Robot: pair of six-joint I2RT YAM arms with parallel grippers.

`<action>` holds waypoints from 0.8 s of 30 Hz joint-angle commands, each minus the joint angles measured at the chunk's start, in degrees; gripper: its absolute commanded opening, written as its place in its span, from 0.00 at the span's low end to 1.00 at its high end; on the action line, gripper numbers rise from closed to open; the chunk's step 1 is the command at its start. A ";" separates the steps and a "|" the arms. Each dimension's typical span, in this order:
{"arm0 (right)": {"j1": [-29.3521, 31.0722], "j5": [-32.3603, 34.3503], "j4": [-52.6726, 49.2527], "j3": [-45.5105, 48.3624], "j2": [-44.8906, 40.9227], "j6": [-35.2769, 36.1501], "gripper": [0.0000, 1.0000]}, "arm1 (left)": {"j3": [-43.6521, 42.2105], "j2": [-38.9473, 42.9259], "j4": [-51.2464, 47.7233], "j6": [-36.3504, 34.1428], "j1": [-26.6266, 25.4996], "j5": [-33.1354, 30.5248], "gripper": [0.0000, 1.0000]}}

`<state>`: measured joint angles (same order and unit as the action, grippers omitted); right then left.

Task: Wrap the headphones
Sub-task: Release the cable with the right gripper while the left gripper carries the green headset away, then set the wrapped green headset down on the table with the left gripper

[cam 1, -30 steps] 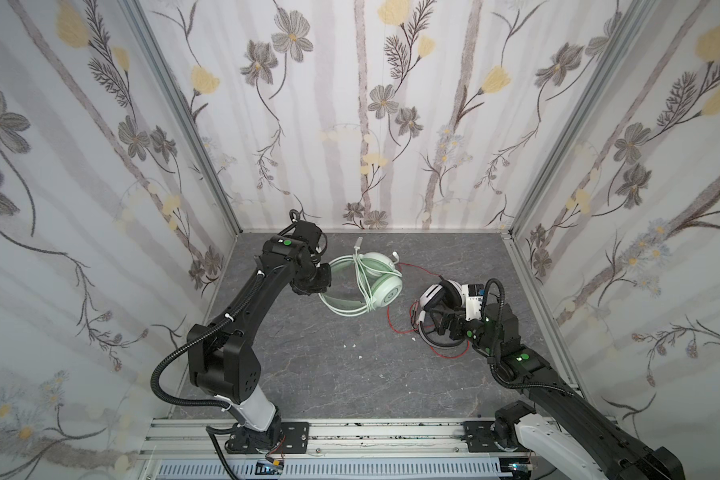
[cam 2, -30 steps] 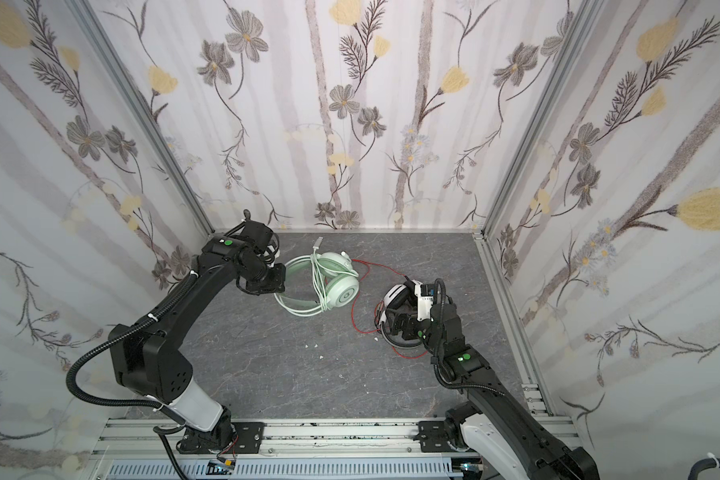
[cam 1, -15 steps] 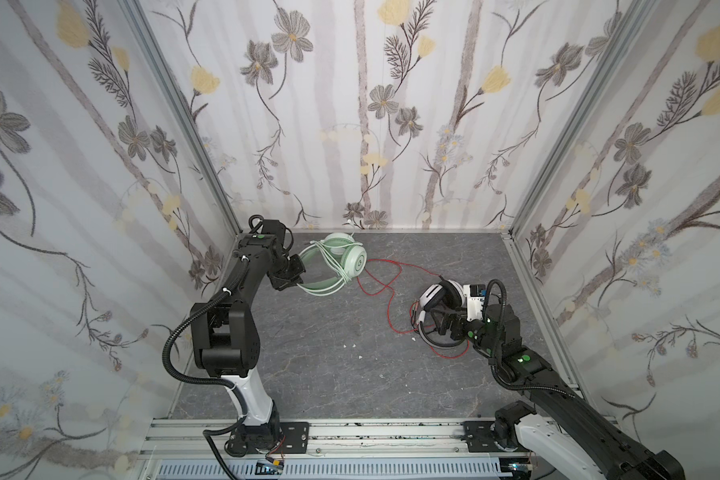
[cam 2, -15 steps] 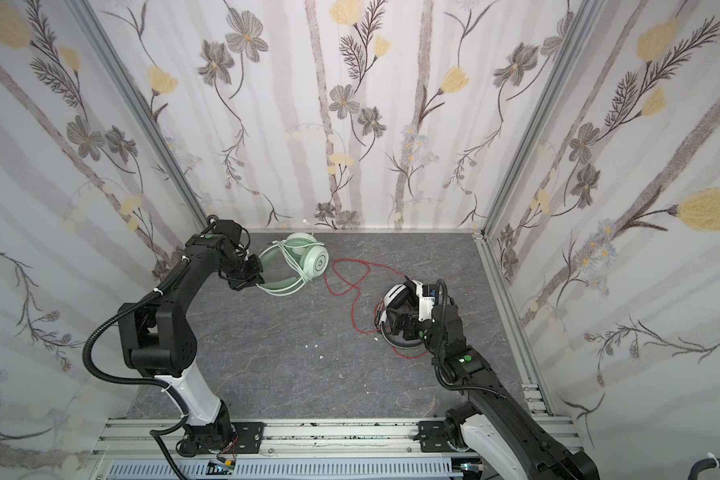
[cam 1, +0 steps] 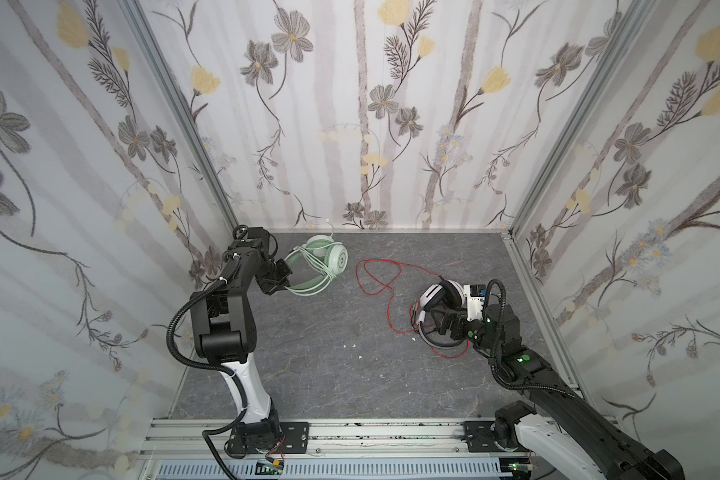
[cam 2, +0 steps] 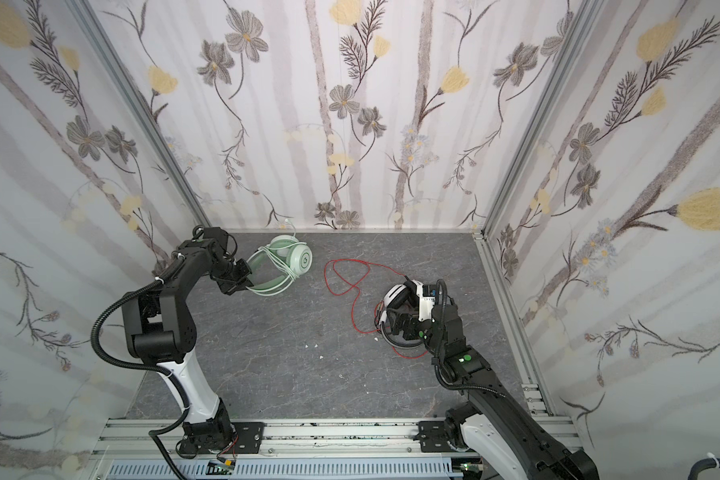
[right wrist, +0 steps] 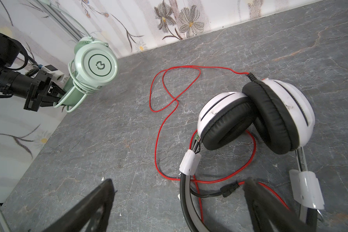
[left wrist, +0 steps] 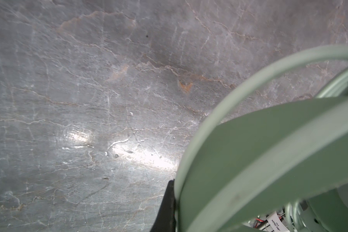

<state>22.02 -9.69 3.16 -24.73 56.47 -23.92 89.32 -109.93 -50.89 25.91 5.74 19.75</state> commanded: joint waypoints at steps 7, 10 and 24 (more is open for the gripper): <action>-0.31 -0.49 1.86 -0.36 0.73 -0.24 1.00 | 0.66 -2.88 2.96 0.71 2.34 3.19 0.00; -0.37 -0.50 1.94 -0.30 0.44 -0.20 1.00 | 1.11 -3.92 3.20 0.92 2.94 3.23 0.00; -0.69 -0.85 1.94 -0.72 2.14 -0.20 1.00 | 2.52 -7.87 2.55 0.47 4.15 0.13 0.00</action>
<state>21.37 -10.15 3.18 -25.02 58.43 -23.92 90.87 -117.16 -49.47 26.79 9.76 19.94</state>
